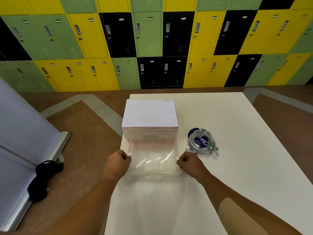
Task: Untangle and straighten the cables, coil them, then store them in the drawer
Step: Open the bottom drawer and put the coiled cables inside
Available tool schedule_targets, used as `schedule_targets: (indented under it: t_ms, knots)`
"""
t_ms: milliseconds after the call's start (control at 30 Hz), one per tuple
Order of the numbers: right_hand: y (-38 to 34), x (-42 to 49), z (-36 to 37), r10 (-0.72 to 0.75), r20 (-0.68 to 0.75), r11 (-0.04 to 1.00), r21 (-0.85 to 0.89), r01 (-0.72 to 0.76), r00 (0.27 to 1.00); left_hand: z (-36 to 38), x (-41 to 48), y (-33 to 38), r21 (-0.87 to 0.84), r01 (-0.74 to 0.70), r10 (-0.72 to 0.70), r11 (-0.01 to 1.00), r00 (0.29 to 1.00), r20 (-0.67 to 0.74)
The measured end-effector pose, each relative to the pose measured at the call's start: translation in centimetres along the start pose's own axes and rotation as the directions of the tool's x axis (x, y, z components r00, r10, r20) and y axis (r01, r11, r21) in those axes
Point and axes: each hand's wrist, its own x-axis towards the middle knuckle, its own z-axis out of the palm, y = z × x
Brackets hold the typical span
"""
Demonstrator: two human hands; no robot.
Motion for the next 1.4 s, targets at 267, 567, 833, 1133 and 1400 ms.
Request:
schedule_targets:
  t_ms: [267, 567, 833, 1133, 1400]
  knots:
    - [-0.5, 0.8, 0.1, -0.023, 0.005, 1.0, -0.002, 0.023, 1.0, 0.0, 0.8, -0.1, 0.016, 0.019, -0.019, 1.0, 1.0, 0.016]
    - [-0.7, 1.4, -1.4, 0.04, 0.014, 0.996, 0.076, -0.041, 0.999, -0.6, 0.7, 1.4, 0.055, -0.11, 0.118, 0.992, 0.978, -0.172]
    - [-1.4, 3.8, -9.0, -0.097, -0.181, 0.995, -0.039, 0.091, 0.979, 2.5, -0.5, 12.0, -0.204, -0.464, 0.5, 0.862, 0.845, 0.189]
    - [1.1, 8.1, -15.6, 0.005, -0.246, 0.991, -0.13, -0.039, 0.969, 13.2, 0.7, 22.1, -0.181, -0.434, 0.47, 0.882, 0.813, 0.342]
    - [2.9, 10.5, -15.6, 0.337, -0.039, 0.941, 0.049, -0.335, 0.941, 18.4, 3.0, 24.7, 0.057, -0.124, 0.094, 0.991, 0.923, 0.373]
